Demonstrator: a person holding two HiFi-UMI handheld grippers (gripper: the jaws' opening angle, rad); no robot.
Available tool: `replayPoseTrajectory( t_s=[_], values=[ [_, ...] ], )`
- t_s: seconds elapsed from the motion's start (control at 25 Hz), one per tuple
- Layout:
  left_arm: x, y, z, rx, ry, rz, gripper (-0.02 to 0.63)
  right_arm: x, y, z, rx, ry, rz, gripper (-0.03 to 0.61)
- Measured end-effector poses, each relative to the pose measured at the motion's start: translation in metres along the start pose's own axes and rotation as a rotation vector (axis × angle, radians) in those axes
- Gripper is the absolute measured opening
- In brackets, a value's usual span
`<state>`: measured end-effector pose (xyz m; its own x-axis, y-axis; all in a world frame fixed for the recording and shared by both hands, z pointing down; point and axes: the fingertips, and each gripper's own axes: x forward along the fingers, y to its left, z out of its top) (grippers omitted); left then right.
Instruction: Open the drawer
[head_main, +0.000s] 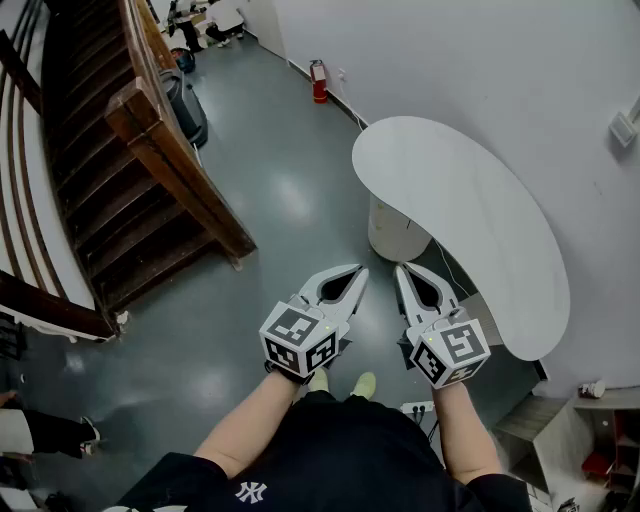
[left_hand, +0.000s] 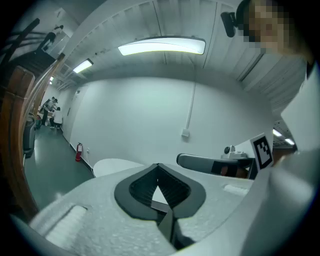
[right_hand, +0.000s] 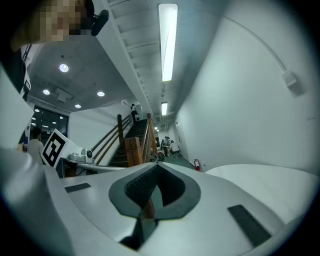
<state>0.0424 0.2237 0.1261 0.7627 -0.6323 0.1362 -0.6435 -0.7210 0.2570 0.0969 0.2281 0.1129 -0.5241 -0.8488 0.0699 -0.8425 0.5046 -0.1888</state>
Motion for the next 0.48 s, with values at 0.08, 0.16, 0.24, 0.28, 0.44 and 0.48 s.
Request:
replayPoseTrajectory(
  t_s=[0.08,0.16,0.24,0.28,0.44,0.48],
  values=[
    [0.0006,-0.0001,-0.0006,0.000,-0.001,0.001,0.009,-0.0004,-0.0006,-0.0004,-0.003,0.000,-0.001,0.014],
    [0.0012,-0.0001,-0.0014,-0.002,-0.001,0.002,0.009,-0.0006,-0.0013,-0.0012,-0.003,0.000,-0.001,0.014],
    [0.0022,0.0002,-0.0025,-0.004,-0.001,0.003,0.009,-0.0004,-0.0022,-0.0022,0.003,0.001,0.002,0.014],
    [0.0026,0.0003,-0.0030,-0.005,0.000,0.004,0.009,-0.0001,-0.0027,-0.0026,0.012,0.002,0.005,0.014],
    [0.0019,-0.0006,-0.0034,-0.009,0.006,0.010,0.009,-0.0030,-0.0041,-0.0010,0.056,-0.003,0.019,0.014],
    [0.0023,-0.0001,-0.0032,-0.007,0.006,0.013,0.009,-0.0046,-0.0060,0.0010,0.061,-0.010,0.019,0.014]
  ],
)
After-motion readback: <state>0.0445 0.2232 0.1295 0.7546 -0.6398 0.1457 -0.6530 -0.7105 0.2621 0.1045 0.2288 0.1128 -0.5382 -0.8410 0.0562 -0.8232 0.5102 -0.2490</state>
